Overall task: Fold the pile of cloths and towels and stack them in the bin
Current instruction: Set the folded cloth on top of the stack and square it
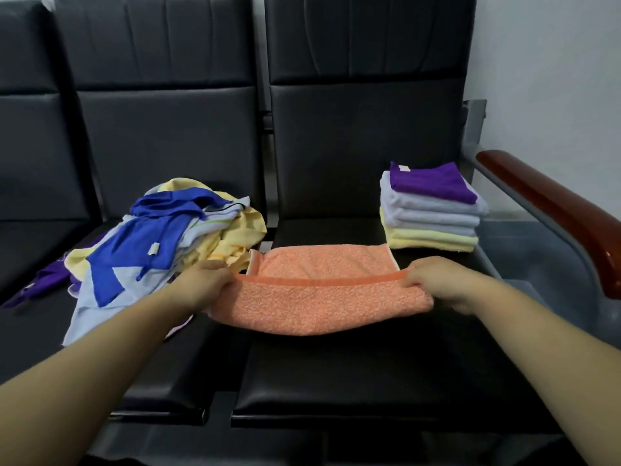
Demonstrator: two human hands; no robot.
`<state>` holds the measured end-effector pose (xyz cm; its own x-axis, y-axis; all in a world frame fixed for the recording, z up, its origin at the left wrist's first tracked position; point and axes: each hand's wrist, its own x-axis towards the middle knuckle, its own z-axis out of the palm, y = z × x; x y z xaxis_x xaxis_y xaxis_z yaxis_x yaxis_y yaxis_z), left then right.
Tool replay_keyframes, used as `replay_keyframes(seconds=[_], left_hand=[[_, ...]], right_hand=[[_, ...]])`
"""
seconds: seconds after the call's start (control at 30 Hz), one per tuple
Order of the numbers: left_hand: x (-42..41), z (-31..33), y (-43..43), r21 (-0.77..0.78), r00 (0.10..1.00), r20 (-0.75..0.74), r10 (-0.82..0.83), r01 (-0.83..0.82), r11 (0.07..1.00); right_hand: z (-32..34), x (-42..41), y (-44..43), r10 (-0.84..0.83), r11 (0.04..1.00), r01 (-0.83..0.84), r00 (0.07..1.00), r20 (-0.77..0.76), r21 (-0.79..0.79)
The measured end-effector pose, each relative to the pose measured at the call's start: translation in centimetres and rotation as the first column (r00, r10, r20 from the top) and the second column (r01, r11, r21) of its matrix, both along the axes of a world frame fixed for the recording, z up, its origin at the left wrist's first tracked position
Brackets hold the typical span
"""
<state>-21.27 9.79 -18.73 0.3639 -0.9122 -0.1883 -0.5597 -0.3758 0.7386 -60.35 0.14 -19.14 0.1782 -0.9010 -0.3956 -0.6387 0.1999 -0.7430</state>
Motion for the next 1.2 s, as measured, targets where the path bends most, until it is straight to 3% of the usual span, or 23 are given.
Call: replay_keyframes(seconds=[0.07, 0.17, 0.3, 0.4, 0.5, 0.7, 0.8, 0.97, 1.2], left_hand=[[0.1, -0.1, 0.2, 0.103, 1.0, -0.013, -0.008, 0.01, 0.995], [-0.4, -0.2, 0.1, 0.157, 1.0, 0.013, -0.026, 0.024, 0.987], [-0.6, -1.2, -0.5, 0.041, 1.0, 0.002, -0.015, 0.015, 0.999], [-1.0, -1.5, -0.8, -0.054, 0.992, -0.129, 0.011, -0.018, 0.998], [-0.8, -1.8, -1.3, -0.085, 0.988, -0.151, 0.04, -0.053, 0.995], [-0.3, -1.2, -0.4, 0.174, 0.973, -0.229, -0.023, 0.064, 0.983], [-1.3, -1.2, -0.5, 0.26, 0.959, -0.279, -0.046, 0.122, 0.958], [-2.2, -2.7, -2.1, 0.109, 0.985, -0.166, -0.045, 0.064, 0.992], [-3.0, -4.0, -5.2, -0.083, 1.0, 0.022, 0.0, 0.002, 0.997]], right_hand=[[0.4, -0.2, 0.5, -0.051, 0.98, 0.045, 0.998, 0.027, 0.192], [0.3, -0.2, 0.5, -0.059, 0.959, 0.071, 0.997, -0.052, 0.275], [-0.6, 0.8, 0.2, -0.007, 0.996, 0.016, 0.995, -0.096, 0.087], [-1.3, 1.8, 0.5, -0.015, 0.999, 0.019, 0.995, 0.1, -0.036], [-2.4, 2.0, 0.3, -0.015, 0.998, 0.024, 0.988, 0.152, -0.056], [-0.7, -0.1, 0.9, 0.03, 0.937, -0.043, 0.999, 0.041, 0.348], [-0.3, -1.0, 1.0, -0.019, 0.902, 0.012, 1.0, 0.011, 0.431], [-1.3, -1.2, -0.1, -0.16, 0.954, 0.166, 0.986, -0.042, 0.251], [-1.8, -0.6, -0.6, -0.173, 0.974, 0.155, 0.98, -0.1, -0.168]])
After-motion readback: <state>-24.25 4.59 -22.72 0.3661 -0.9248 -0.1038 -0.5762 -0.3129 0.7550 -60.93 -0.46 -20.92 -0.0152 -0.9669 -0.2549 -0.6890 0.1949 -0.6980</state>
